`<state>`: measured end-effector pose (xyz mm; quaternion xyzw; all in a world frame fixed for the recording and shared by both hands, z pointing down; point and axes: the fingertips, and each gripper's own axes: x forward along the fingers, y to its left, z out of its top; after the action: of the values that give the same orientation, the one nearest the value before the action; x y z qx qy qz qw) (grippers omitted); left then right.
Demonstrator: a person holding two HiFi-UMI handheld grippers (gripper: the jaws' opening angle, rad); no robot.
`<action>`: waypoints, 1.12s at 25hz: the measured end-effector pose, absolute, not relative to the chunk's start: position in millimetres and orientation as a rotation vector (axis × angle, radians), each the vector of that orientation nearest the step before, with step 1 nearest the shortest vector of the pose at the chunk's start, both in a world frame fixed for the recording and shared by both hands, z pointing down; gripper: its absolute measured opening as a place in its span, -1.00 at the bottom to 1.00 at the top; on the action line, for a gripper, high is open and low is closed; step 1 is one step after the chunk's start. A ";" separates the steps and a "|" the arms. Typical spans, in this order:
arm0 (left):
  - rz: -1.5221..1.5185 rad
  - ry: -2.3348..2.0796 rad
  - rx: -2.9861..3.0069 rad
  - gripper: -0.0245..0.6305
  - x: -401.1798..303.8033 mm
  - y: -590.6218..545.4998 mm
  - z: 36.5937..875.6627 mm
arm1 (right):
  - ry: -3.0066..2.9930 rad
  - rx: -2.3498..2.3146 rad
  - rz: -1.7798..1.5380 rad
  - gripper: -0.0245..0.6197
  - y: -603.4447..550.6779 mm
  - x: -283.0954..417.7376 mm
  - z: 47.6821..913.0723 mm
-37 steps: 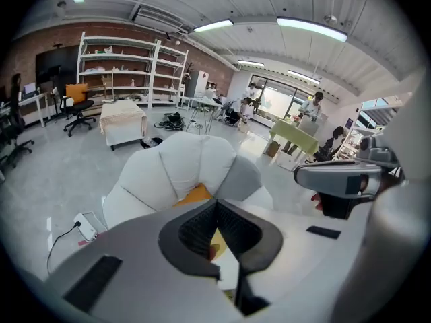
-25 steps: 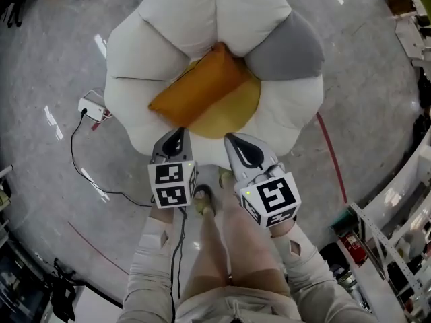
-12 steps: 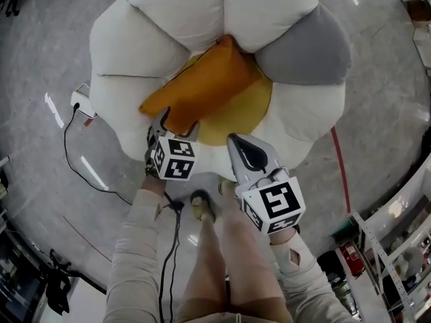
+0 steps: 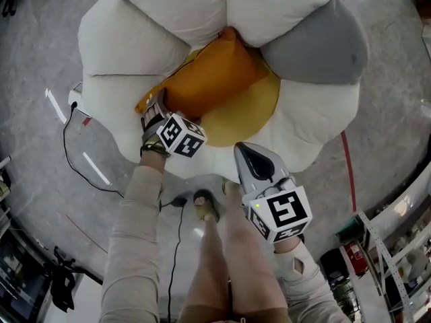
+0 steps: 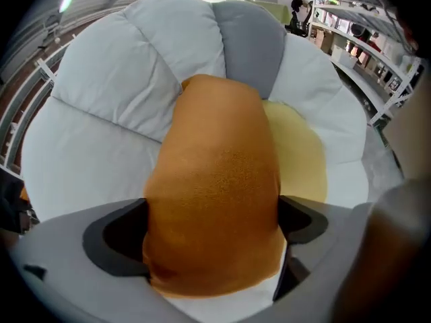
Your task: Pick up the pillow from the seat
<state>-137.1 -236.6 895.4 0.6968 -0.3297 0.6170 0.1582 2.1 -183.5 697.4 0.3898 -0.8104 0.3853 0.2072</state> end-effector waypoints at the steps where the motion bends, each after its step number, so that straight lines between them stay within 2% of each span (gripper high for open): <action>1: 1.776 -0.938 1.983 0.87 -136.7 -237.6 900.7 | -2.254 1.088 1.073 -0.92 -184.9 3.3 699.2; 13: 1.851 -0.974 1.923 0.86 -141.9 -236.3 909.0 | -2.261 1.101 1.063 -0.92 -191.3 3.0 693.4; 21: 1.836 -0.935 1.840 0.50 -137.5 -240.4 891.7 | -2.264 1.107 1.053 -0.92 -186.0 5.2 681.9; 28: 1.728 -0.950 1.792 0.43 -121.6 -227.3 869.5 | -2.272 1.125 1.026 -0.92 -182.6 14.8 661.6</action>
<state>-121.6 -227.3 869.5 0.6536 -0.3464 0.6300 0.2364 14.8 -182.6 661.6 0.4028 -0.8136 0.3675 0.2019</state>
